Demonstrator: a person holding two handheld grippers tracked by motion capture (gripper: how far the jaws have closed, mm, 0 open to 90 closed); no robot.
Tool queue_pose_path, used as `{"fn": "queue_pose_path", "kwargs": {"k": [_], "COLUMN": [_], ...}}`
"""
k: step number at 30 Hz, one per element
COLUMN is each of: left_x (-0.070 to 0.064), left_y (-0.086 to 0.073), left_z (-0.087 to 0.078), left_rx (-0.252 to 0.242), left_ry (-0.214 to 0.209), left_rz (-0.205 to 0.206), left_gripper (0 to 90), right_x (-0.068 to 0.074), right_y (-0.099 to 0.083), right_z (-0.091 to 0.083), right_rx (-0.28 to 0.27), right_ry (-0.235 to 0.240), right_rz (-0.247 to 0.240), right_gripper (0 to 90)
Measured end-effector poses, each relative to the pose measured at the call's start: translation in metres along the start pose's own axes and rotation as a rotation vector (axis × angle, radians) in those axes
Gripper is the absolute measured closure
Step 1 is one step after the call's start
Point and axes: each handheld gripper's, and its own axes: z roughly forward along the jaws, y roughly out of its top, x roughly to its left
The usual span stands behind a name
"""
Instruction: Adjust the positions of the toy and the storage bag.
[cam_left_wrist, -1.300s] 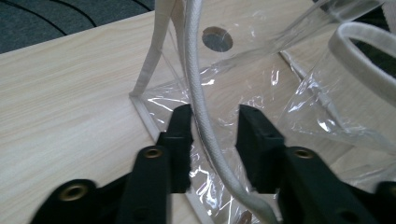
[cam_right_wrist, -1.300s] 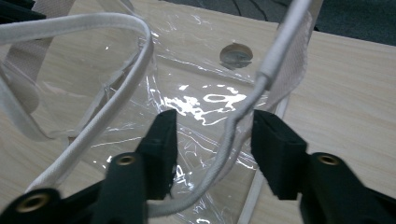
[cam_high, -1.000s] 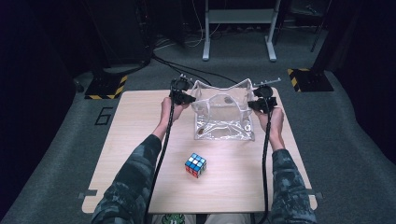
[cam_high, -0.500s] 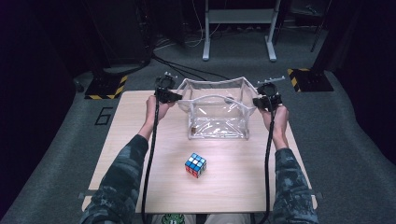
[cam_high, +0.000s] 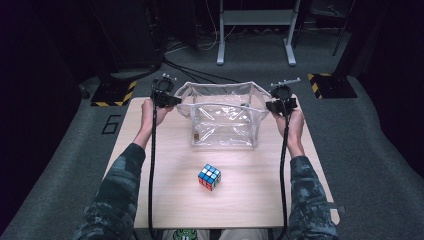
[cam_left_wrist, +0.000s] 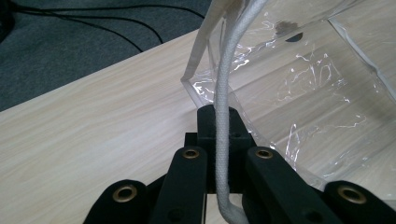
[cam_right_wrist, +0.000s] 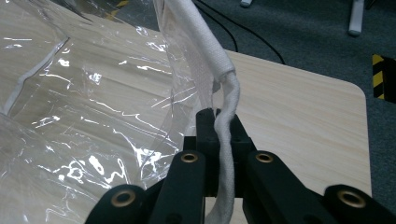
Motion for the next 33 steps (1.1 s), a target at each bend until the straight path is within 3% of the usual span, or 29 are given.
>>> {"fn": "queue_pose_path", "kwargs": {"k": [11, 23, 33], "left_x": [0.025, 0.043, 0.049], "left_y": [-0.006, -0.019, -0.024], "left_z": [-0.013, 0.008, 0.018], "left_rx": [0.050, 0.094, 0.105], "left_ry": [0.018, 0.030, 0.015], "left_rz": [-0.024, -0.077, -0.102], "left_gripper": [89.1, 88.8, 87.7], "right_x": [0.023, 0.041, 0.042], "right_y": [0.014, 0.019, 0.018], "right_z": [0.008, 0.029, 0.039], "right_rx": [0.045, 0.117, 0.135], "right_ry": [0.041, 0.050, 0.054], "right_rz": [-0.025, -0.042, -0.031], "right_gripper": [88.2, 87.9, 87.4]}}
